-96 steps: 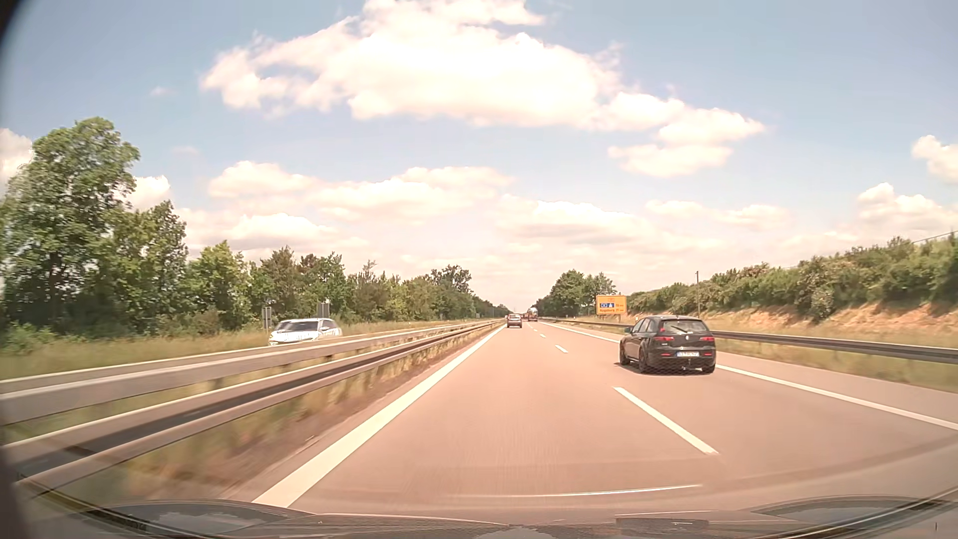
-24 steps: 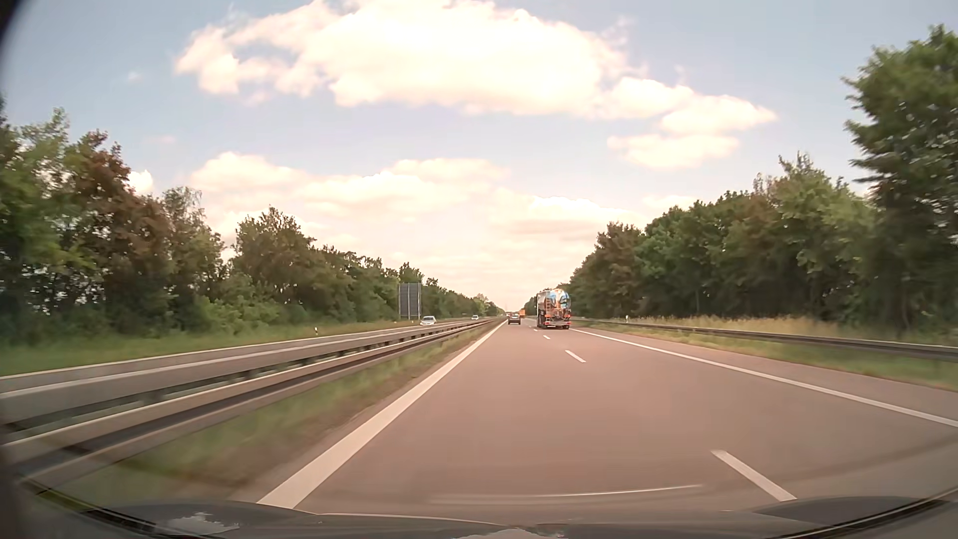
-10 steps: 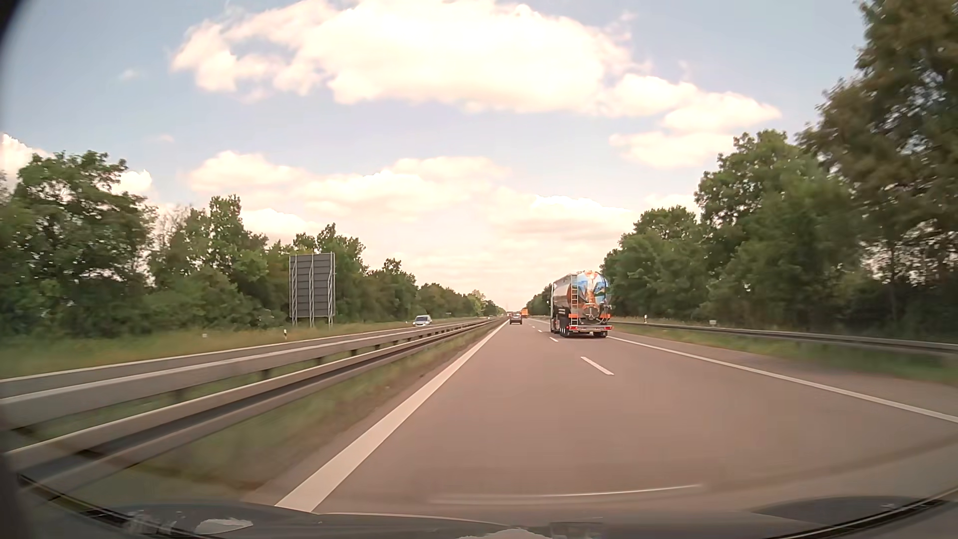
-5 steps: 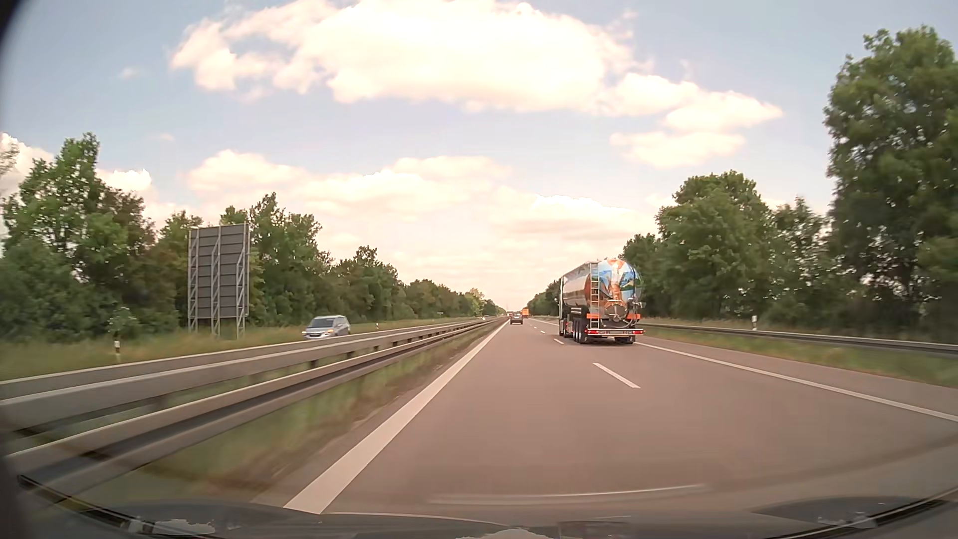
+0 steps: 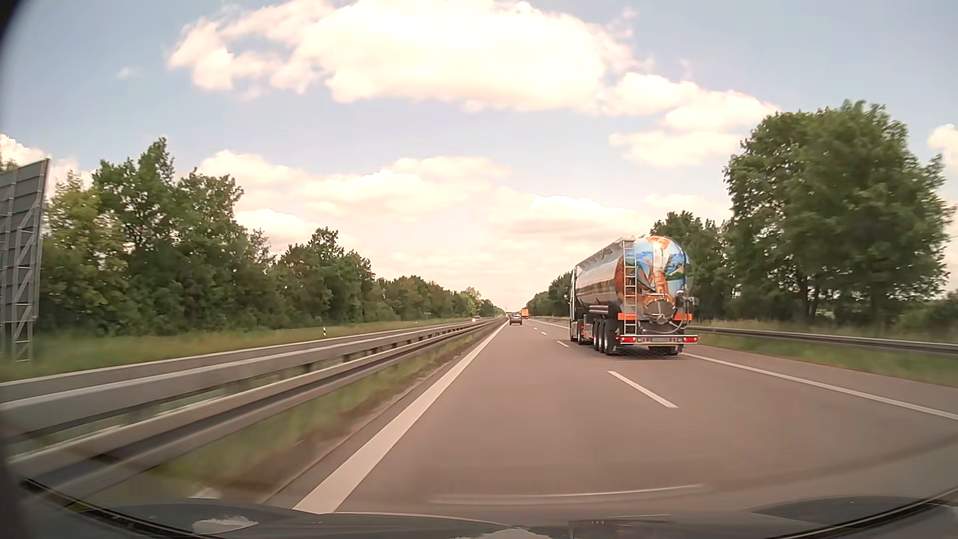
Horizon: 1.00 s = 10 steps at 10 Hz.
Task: Follow the waypoints while adhering to traffic rules and regulations
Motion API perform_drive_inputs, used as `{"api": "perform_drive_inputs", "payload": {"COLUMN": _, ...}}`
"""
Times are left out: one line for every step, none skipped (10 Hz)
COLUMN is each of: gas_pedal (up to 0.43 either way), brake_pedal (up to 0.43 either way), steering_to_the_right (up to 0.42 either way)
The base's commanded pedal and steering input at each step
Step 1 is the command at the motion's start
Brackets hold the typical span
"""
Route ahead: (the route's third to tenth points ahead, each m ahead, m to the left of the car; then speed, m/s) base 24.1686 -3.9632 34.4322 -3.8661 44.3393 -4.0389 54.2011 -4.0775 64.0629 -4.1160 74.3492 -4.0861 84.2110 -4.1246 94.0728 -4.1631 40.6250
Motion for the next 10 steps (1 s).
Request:
{"api": "perform_drive_inputs", "payload": {"gas_pedal": 0.268, "brake_pedal": 0.012, "steering_to_the_right": 0.000}}
{"api": "perform_drive_inputs", "payload": {"gas_pedal": 0.268, "brake_pedal": 0.012, "steering_to_the_right": 0.000}}
{"api": "perform_drive_inputs", "payload": {"gas_pedal": 0.268, "brake_pedal": 0.012, "steering_to_the_right": -0.001}}
{"api": "perform_drive_inputs", "payload": {"gas_pedal": 0.268, "brake_pedal": 0.012, "steering_to_the_right": -0.001}}
{"api": "perform_drive_inputs", "payload": {"gas_pedal": 0.268, "brake_pedal": 0.012, "steering_to_the_right": -0.001}}
{"api": "perform_drive_inputs", "payload": {"gas_pedal": 0.268, "brake_pedal": 0.012, "steering_to_the_right": -0.001}}
{"api": "perform_drive_inputs", "payload": {"gas_pedal": 0.268, "brake_pedal": 0.012, "steering_to_the_right": -0.001}}
{"api": "perform_drive_inputs", "payload": {"gas_pedal": 0.268, "brake_pedal": 0.012, "steering_to_the_right": -0.001}}
{"api": "perform_drive_inputs", "payload": {"gas_pedal": 0.280, "brake_pedal": 0.012, "steering_to_the_right": -0.001}}
{"api": "perform_drive_inputs", "payload": {"gas_pedal": 0.280, "brake_pedal": 0.012, "steering_to_the_right": 0.000}}
